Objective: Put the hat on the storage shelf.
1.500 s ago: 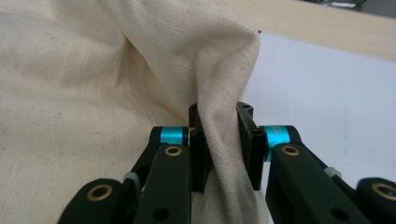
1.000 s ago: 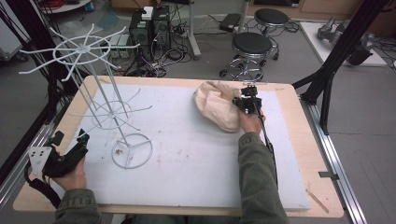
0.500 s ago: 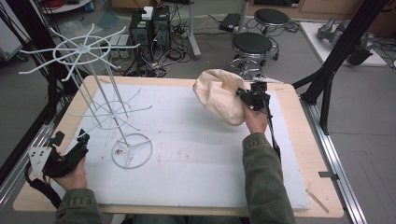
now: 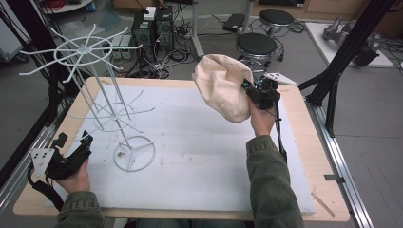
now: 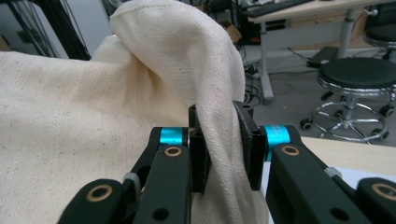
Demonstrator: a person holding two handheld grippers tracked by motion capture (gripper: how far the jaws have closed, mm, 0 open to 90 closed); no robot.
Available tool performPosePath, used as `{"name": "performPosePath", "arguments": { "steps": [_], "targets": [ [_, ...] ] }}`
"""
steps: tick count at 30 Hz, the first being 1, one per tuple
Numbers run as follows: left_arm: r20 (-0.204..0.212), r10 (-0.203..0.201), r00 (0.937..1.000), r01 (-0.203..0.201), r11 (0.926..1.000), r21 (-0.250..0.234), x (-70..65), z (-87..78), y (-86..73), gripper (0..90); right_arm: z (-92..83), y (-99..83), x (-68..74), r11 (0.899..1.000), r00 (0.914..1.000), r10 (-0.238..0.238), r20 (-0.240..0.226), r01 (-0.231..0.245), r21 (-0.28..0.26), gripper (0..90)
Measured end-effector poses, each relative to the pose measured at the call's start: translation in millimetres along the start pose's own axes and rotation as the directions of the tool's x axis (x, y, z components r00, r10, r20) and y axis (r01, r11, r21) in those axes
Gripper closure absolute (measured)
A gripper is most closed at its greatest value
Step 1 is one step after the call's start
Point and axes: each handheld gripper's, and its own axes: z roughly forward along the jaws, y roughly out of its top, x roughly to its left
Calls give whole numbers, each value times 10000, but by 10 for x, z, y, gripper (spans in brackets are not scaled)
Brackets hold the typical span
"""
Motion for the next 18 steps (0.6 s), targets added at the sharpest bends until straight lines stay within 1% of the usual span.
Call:
{"name": "performPosePath", "arguments": {
  "steps": [4, 5, 6, 8, 9, 10, 11, 15, 16, 17, 18],
  "targets": [
    [-1, -15, 10000, 15, 10000, -6, -3, -1, 3, 225, -47, 22, 20, 9999, 9999, 51, -98, -53, -139, 778],
    [10, -25, 10000, 25, 10000, -18, -5, -1, 5, 225, -62, 28, 21, 9996, 9999, -9, -103, 6, -268, 778],
    [10, -36, 10000, 36, 10000, -45, -6, 0, 5, 225, -98, 45, 38, 9988, 9998, 65, -170, -73, -494, 777],
    [51, -87, 9999, 86, 10000, 8, -1, 7, 2, 225, -140, 73, 67, 9970, 9993, 165, -343, -190, -752, 775],
    [57, -114, 9999, 114, 9999, 42, 4, 11, -3, 225, -140, 73, 67, 9970, 9993, 165, -343, -190, -752, 775],
    [49, -114, 9999, 114, 9999, 60, 11, 13, -6, 224, -174, 92, 103, 9951, 9986, 246, -465, -289, -950, 774],
    [44, -166, 9999, 165, 9998, 55, 14, 16, -9, 224, -174, 92, 103, 9951, 9986, 246, -465, -289, -950, 774],
    [91, -240, 9997, 240, 9997, 46, 13, 26, -9, 225, -272, 150, 201, 9884, 9980, 240, -591, -325, -1483, 774],
    [116, -236, 9997, 235, 9997, 73, 13, 32, -14, 225, -320, 182, 238, 9827, 9967, 266, -764, -401, -1810, 773],
    [119, -259, 9996, 258, 9996, 85, 10, 40, -20, 225, -320, 182, 238, 9827, 9967, 266, -764, -401, -1810, 773],
    [113, -232, 9997, 231, 9997, 120, 11, 42, -23, 224, -343, 198, 253, 9797, 9959, 284, -861, -448, -1953, 773]
  ]
}}
